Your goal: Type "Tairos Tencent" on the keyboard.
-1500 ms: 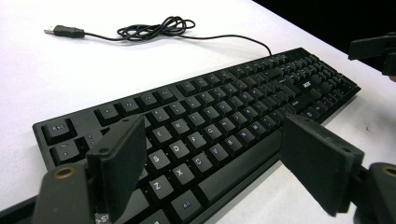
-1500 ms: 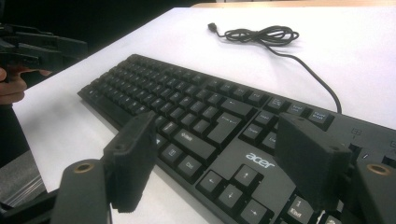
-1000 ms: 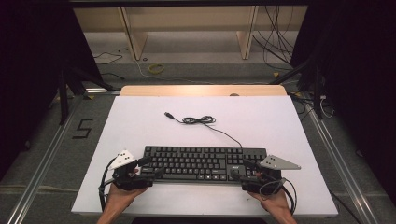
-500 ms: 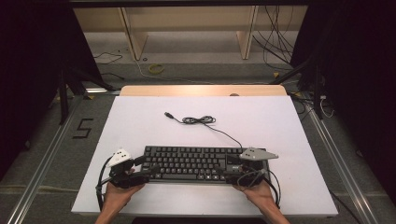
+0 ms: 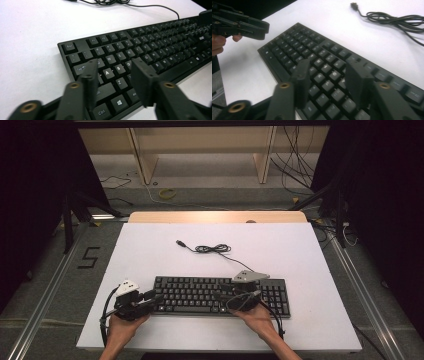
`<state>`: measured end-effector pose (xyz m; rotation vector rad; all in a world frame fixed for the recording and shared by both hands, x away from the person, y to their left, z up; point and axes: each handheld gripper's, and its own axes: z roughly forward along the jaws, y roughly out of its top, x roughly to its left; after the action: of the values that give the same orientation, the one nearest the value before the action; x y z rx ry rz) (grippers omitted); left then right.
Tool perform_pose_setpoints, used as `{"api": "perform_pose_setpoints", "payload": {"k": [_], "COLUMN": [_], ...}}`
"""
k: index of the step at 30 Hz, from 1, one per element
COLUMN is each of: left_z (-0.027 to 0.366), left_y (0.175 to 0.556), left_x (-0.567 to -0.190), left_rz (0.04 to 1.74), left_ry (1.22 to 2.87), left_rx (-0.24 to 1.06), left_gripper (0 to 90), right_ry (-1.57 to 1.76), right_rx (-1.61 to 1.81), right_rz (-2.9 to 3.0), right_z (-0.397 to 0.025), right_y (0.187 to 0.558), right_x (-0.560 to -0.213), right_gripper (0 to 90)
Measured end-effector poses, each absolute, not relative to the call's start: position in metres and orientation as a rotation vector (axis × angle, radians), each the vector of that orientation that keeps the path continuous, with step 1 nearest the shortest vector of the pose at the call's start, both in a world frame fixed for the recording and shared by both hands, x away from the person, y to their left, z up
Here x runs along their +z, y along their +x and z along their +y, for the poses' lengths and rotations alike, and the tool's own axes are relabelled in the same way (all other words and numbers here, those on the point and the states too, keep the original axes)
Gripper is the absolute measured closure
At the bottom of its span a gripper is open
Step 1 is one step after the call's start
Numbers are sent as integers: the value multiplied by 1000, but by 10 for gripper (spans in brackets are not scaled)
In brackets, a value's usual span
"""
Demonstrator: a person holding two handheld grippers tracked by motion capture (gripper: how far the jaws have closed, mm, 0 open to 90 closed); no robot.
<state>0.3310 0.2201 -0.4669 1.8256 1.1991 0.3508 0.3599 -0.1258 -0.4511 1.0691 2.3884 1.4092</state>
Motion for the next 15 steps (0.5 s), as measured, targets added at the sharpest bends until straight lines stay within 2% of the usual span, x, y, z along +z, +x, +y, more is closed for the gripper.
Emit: {"api": "perform_pose_setpoints", "payload": {"k": [12,15], "left_z": [219,220], "left_y": [331,332], "left_x": [-469,-469], "left_rz": [1204,1199], "left_ry": [1885,1896], "left_rx": [329,322], "left_gripper": [879,888], "right_ry": [1042,1037], "right_rx": [1382,1374], "right_rz": [2451,2467], "right_z": [-88,-77], "right_y": [374,378], "right_x": [-451,-452], "right_gripper": [857,899]}}
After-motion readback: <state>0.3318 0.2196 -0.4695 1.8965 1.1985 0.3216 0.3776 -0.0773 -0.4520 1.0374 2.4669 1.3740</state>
